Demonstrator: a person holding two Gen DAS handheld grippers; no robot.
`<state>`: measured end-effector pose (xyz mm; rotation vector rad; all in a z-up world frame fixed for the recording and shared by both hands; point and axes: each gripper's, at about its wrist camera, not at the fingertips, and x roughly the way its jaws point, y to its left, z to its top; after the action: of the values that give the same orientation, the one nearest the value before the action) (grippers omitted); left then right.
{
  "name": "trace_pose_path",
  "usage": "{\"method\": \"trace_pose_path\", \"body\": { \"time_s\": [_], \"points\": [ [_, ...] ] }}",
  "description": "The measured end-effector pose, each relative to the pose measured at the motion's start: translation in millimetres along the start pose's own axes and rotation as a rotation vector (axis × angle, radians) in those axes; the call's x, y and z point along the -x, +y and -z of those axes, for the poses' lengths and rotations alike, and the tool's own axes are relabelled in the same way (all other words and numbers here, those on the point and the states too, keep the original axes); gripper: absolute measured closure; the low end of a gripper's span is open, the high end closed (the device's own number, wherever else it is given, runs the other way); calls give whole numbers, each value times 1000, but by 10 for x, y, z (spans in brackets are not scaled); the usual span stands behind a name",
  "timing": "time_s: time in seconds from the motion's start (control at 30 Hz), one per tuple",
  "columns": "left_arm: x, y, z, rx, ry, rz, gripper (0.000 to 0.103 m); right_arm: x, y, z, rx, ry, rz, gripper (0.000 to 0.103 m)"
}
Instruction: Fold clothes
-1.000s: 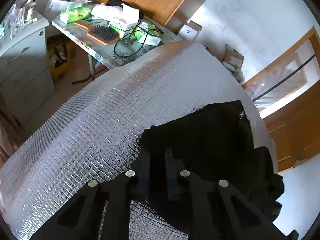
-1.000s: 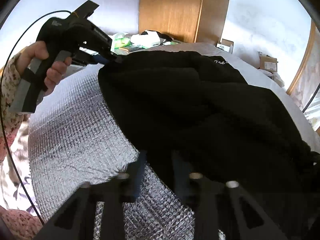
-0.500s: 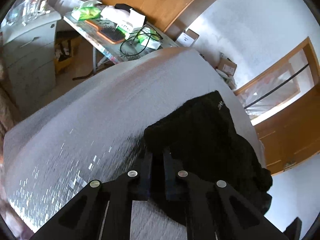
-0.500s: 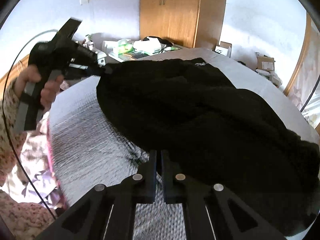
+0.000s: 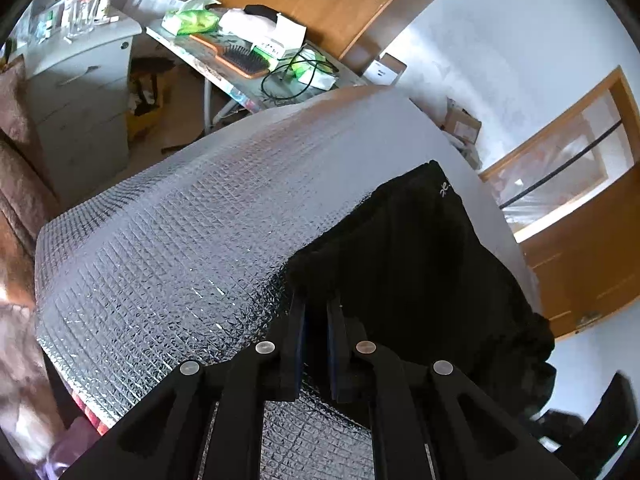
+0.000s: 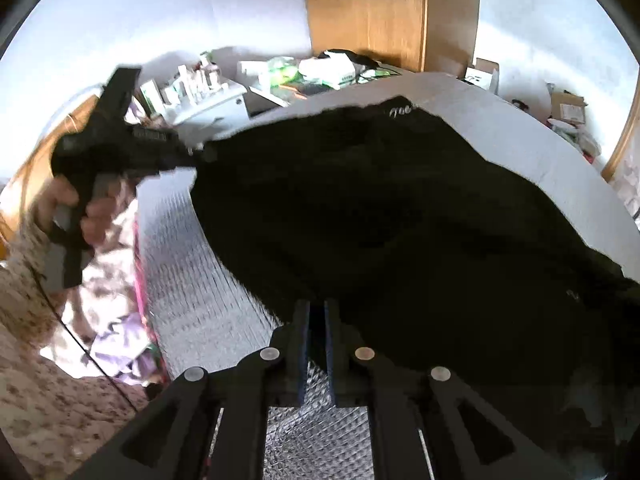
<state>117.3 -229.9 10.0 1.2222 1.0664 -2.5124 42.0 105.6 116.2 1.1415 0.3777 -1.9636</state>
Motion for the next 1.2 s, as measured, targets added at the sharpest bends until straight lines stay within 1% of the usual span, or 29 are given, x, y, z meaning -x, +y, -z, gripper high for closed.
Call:
{"method": "trace_pose_path", "body": {
  "time_s": [0.03, 0.07, 0.1, 0.13, 0.23, 0.33, 0.43, 0.5, 0.63, 0.77, 0.93, 1.0, 1.1, 1.2],
  "points": [
    [-5, 9, 2, 4, 2, 1, 93, 43, -59, -56, -14, 1, -36, 93],
    [-13, 14, 5, 5, 4, 2, 93, 75, -109, -120, -26, -6, -54, 90],
    [-21, 20, 5, 6, 7, 4, 93, 97, -151, -195, -35, -22, -51, 89],
    [-32, 27, 1, 6, 12, 6, 93, 107, -189, -268, -37, -38, -36, 85],
    [-54, 46, -19, 9, 19, 10, 93, 70, -395, -522, -52, -84, 49, 84],
    [-61, 40, -36, -5, 17, 8, 93, -40, -657, -780, -92, -96, 55, 82],
    [-75, 2, -34, -40, 13, -11, 93, -193, -904, -1029, -115, -88, 66, 78],
    [-85, 4, -36, -46, 14, -14, 93, -311, -1057, -1177, -130, -75, 65, 76],
    [-101, 19, -50, -50, 21, -12, 93, -553, -1212, -1394, -123, -53, 81, 73],
    [-114, 23, -52, -51, 27, -11, 92, -836, -1373, -1595, -107, -24, 59, 70],
    [-121, 45, -56, -38, 30, -1, 92, -1199, -1574, -1887, -121, 28, 17, 67],
    [-123, 56, -57, -32, 31, 5, 93, -1320, -1606, -1995, -107, 40, -19, 65],
    [-127, 71, -59, -25, 32, 13, 93, -1538, -1652, -2094, -99, 83, -74, 63],
    [-134, 75, -68, -23, 35, 15, 93, -1678, -1669, -2123, -74, 104, -110, 59]
  ]
}}
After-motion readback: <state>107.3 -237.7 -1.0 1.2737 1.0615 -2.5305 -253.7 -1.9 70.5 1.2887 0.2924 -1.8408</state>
